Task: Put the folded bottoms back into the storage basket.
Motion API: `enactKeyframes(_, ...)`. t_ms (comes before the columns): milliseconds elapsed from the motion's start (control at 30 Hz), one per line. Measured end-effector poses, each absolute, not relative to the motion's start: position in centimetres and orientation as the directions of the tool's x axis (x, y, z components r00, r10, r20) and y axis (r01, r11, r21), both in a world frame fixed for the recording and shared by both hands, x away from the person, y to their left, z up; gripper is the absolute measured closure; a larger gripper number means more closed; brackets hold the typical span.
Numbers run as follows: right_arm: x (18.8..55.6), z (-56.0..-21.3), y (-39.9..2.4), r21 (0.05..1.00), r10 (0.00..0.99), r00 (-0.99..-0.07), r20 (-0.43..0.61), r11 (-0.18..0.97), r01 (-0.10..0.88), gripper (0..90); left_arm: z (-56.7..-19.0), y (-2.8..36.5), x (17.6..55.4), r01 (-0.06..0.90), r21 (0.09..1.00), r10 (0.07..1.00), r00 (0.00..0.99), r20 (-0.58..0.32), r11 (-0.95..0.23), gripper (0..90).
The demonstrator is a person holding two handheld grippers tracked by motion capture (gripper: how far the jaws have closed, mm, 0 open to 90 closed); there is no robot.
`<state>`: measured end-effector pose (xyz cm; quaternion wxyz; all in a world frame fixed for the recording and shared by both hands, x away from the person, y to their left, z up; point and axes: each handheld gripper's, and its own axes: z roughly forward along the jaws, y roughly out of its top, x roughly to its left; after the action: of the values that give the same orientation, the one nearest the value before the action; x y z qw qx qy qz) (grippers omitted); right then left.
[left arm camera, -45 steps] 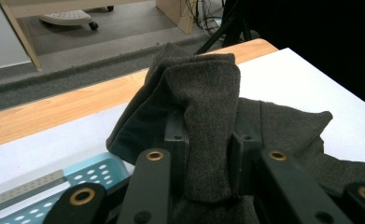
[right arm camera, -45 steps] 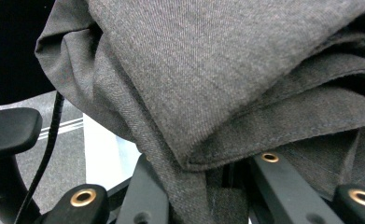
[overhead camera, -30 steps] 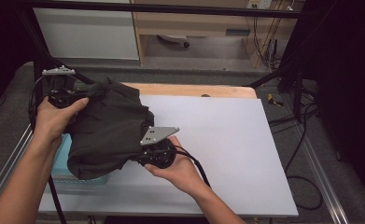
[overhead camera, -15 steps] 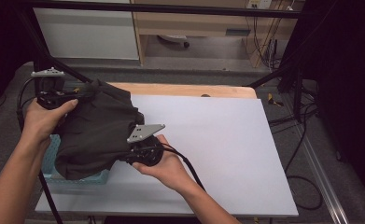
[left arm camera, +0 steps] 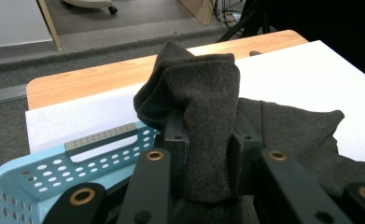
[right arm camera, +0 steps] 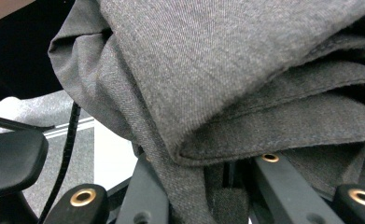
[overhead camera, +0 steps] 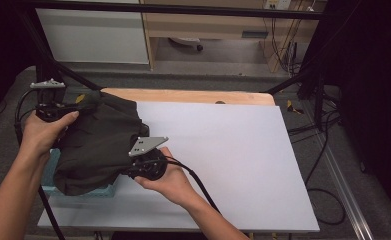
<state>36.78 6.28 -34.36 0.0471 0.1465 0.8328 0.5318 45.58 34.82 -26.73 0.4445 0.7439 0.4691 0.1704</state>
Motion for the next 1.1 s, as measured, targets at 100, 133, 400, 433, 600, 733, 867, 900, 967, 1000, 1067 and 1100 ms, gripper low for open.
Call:
enactKeyframes(100,36.8,-34.4,6.5,0.899,0.292,-0.953,0.076,0.393,0.193,76.2,-26.9,35.1,45.5,0.55,0.819,0.85,0.499,-0.168,-0.161,72.4)
enactKeyframes(133,36.8,-34.3,6.5,0.899,0.292,-0.953,0.077,0.393,0.193,76.2,-26.9,35.2,45.5,0.55,0.82,0.85,0.498,-0.172,-0.156,72.4)
enactKeyframes(400,36.6,-33.6,6.8,0.901,0.283,-0.957,0.063,0.397,0.177,76.2,-26.5,35.7,45.0,0.542,0.829,0.848,0.497,-0.184,-0.138,72.4)
enactKeyframes(433,36.5,-33.5,6.9,0.901,0.283,-0.957,0.061,0.397,0.175,76.2,-26.5,35.8,44.9,0.54,0.831,0.848,0.497,-0.185,-0.135,72.4)
enactKeyframes(600,36.4,-33.2,7.2,0.901,0.277,-0.959,0.06,0.398,0.172,76.2,-26.3,36.3,44.8,0.541,0.83,0.851,0.494,-0.179,-0.139,72.4)
enactKeyframes(733,36.5,-33.5,7.8,0.897,0.276,-0.959,0.058,0.407,0.172,76.2,-26.9,36.8,45.1,0.553,0.822,0.854,0.487,-0.185,-0.137,72.4)
enactKeyframes(867,36.7,-34.0,8.3,0.893,0.274,-0.96,0.064,0.413,0.177,76.2,-27.5,37.2,45.1,0.558,0.819,0.855,0.482,-0.193,-0.13,72.4)
enactKeyframes(900,36.7,-34.1,8.4,0.893,0.273,-0.96,0.063,0.413,0.177,76.2,-27.6,37.2,45.1,0.559,0.819,0.855,0.481,-0.195,-0.128,72.4)
enactKeyframes(967,36.7,-34.2,8.5,0.894,0.271,-0.96,0.066,0.41,0.178,76.2,-27.8,37.4,45.1,0.561,0.818,0.855,0.48,-0.197,-0.126,72.4)
enactKeyframes(1000,36.7,-34.3,8.6,0.895,0.272,-0.96,0.068,0.408,0.179,76.2,-27.9,37.5,45.1,0.561,0.818,0.855,0.479,-0.198,-0.125,72.4)
enactKeyframes(1067,36.7,-34.3,8.8,0.895,0.27,-0.96,0.068,0.41,0.179,76.2,-28.1,37.6,45.1,0.563,0.817,0.856,0.478,-0.197,-0.126,72.3)
enactKeyframes(1100,36.7,-34.4,8.9,0.895,0.27,-0.96,0.069,0.409,0.179,76.1,-28.1,37.7,45.2,0.565,0.815,0.857,0.477,-0.195,-0.129,72.4)
